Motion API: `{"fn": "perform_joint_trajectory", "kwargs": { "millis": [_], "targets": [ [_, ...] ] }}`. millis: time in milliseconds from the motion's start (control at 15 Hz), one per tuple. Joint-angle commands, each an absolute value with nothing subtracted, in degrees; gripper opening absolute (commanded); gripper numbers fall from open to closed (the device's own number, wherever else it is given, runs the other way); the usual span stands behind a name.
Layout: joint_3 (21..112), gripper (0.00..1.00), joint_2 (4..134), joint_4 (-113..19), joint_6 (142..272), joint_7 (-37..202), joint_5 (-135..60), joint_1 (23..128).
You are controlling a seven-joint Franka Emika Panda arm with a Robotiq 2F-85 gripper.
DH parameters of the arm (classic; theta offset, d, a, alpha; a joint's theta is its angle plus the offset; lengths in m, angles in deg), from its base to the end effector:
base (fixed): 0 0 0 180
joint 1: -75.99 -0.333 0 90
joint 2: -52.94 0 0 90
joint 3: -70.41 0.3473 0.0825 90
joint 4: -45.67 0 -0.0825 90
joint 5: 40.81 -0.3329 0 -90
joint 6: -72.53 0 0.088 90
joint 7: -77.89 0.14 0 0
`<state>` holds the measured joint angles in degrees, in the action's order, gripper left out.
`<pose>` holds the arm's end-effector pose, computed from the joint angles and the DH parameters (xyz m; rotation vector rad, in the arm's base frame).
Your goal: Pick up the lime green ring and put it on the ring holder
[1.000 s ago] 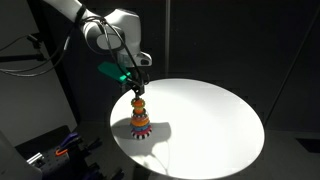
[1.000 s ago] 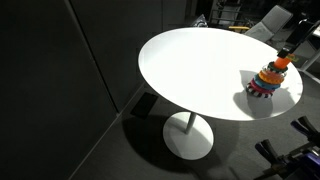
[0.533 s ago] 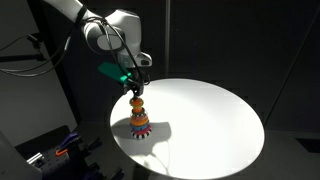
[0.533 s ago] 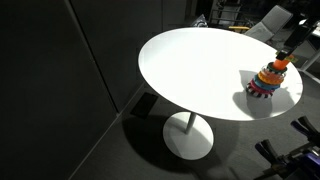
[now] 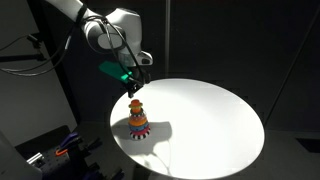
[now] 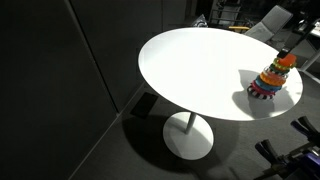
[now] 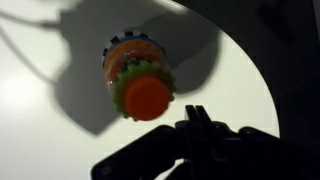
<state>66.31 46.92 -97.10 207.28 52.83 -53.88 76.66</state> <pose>0.4168 -0.0263 0.3587 -2.9580 -0.2831 -0.0125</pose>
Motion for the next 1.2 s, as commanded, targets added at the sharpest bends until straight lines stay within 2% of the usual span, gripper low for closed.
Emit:
{"fn": "perform_joint_trajectory", "kwargs": {
  "millis": [0,133,200,267,333,800,933,1133],
  "targets": [
    [65.82,0.0,46.88,-96.24,206.23,50.96,-55.4,76.62],
    [65.8,0.04,46.79,-96.28,206.24,51.02,-55.31,76.66],
    [65.78,0.1,46.72,-96.28,206.2,51.05,-55.22,76.69],
    [65.77,0.29,46.64,-96.24,206.03,51.18,-55.06,76.74],
    [65.75,0.31,46.61,-96.2,205.92,51.26,-54.91,76.77],
    [66.29,0.86,46.24,-96.24,205.99,54.51,-49.72,77.23],
    [66.51,0.99,46.27,-96.23,206.11,56.49,-46.03,77.46],
    [66.67,1.0,45.91,-96.57,206.66,59.01,-41.63,77.57]
  ]
}}
